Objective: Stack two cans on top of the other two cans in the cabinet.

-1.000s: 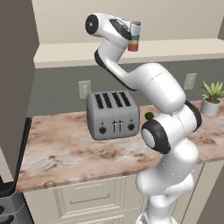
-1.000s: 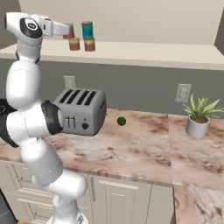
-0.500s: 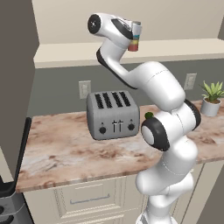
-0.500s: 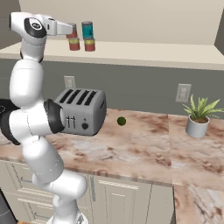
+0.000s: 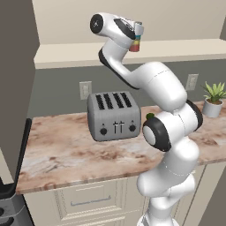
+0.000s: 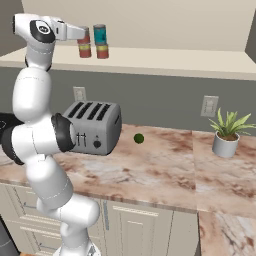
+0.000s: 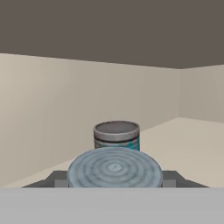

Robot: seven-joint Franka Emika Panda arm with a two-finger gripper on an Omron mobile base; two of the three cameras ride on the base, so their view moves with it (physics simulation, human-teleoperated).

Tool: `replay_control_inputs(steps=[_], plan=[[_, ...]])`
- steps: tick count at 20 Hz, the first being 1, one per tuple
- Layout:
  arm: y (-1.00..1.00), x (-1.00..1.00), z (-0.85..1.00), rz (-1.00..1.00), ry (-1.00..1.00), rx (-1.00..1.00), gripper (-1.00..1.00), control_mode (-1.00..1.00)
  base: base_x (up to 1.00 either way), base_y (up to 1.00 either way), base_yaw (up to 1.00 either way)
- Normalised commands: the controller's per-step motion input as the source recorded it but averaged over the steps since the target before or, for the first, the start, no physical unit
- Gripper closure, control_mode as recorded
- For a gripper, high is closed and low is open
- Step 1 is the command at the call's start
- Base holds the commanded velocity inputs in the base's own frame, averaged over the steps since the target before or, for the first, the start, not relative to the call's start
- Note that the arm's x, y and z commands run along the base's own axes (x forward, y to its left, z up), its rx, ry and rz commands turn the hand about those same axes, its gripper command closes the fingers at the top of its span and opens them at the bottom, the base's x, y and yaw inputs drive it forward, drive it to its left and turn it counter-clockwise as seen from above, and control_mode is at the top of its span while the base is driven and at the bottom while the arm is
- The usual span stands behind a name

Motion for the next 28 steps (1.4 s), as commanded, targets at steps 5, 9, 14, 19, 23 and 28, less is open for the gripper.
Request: replay_control_inputs(steps=[5, 9, 14, 19, 23, 28], plan=[[0.00, 0.00, 0.00, 0.00, 0.01, 0.00, 1.00, -1.00, 0.00, 0.00, 0.00], [0.00, 0.00, 0.00, 0.00, 0.00, 0.00, 1.00, -1.00, 0.00, 0.00, 0.00], [0.00, 0.00, 0.00, 0.00, 0.00, 0.00, 1.00, -1.00, 0.00, 0.00, 0.00], [0.00, 0.00, 0.00, 0.00, 0.00, 0.00, 1.00, -1.00, 0.00, 0.00, 0.00], [0.00, 0.00, 0.00, 0.00, 0.00, 0.00, 1.00, -1.00, 0.00, 0.00, 0.00], [0.00, 0.00, 0.00, 0.00, 0.00, 0.00, 1.00, -1.00, 0.00, 0.00, 0.00]])
